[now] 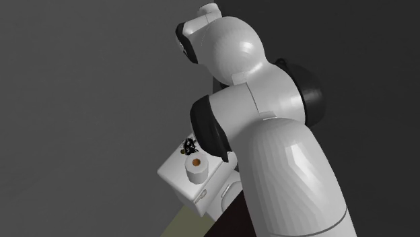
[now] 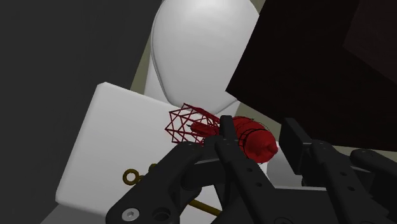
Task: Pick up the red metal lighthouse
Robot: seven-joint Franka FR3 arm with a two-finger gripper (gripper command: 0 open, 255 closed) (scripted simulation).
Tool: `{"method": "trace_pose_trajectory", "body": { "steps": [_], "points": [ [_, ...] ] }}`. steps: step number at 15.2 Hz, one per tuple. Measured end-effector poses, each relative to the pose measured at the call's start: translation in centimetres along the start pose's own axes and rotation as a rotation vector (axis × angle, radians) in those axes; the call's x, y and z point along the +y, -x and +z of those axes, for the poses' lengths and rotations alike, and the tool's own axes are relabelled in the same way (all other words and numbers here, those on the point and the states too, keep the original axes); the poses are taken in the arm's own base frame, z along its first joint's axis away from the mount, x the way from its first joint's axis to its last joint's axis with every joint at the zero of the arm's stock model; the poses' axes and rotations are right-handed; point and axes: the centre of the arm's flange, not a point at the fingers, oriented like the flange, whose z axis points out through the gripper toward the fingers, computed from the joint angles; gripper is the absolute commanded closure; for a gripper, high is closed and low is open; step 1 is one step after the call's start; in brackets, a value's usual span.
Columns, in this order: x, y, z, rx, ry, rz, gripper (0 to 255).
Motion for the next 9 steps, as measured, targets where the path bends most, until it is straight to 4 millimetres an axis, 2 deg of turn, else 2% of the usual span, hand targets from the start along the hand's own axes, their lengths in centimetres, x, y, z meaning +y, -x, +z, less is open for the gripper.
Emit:
{"method": "trace_pose_trajectory", "body": {
  "steps": [9],
  "points": [
    [-1.1, 1.9, -3.9, 0.000, 0.000, 0.000, 255]
  ]
}}
